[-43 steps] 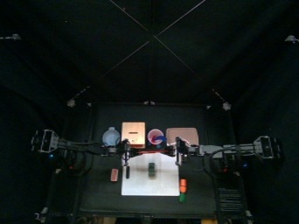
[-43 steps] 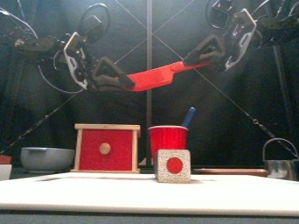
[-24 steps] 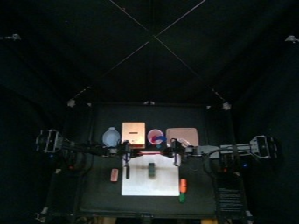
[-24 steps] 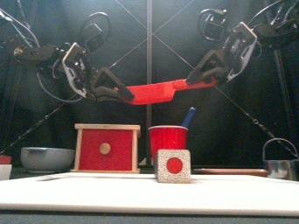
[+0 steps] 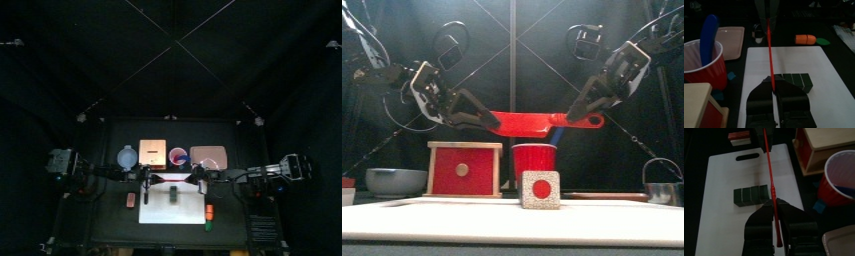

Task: Cut the sushi into 4 pieces with the knife
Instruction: Cut the sushi into 4 pieces

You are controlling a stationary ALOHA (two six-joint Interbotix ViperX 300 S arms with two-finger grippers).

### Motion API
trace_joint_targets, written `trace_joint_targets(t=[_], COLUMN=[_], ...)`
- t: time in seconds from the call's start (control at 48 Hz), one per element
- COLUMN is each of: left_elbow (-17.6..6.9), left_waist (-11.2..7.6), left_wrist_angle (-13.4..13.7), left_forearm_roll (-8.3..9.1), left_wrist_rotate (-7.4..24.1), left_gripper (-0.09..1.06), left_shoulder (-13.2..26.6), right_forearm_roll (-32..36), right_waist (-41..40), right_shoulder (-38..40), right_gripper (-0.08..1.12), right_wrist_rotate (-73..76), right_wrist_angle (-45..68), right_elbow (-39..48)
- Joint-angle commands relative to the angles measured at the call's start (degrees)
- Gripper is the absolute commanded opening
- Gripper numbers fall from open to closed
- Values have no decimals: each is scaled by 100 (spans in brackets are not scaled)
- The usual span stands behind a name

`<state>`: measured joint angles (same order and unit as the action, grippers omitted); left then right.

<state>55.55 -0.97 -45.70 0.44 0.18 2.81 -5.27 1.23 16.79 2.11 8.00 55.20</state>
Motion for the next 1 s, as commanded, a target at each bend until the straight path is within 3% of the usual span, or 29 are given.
trace_joint_targets(t=[0.021,0.188,0.271,0.688,1.0], left_elbow=[-176,-167,-149,-202,-229], left_waist=[-53,-185,-229,-220,-229], left_wrist_angle=[-272,-387,-387,-396,-396], left_forearm_roll=[-26,-53,-149,-492,-510], left_wrist_rotate=[-9,-26,-26,18,9], left_gripper=[21,21,21,21,21], left_shoulder=[88,211,255,668,694], right_forearm_roll=[-79,-88,-88,-44,9], right_waist=[35,149,158,114,53], right_shoulder=[-88,-352,-457,-650,-642], right_gripper=[13,13,13,13,13], right_wrist_rotate=[9,9,9,-9,0], right_wrist_angle=[141,149,141,149,141], right_elbow=[-132,-220,-237,-281,-272])
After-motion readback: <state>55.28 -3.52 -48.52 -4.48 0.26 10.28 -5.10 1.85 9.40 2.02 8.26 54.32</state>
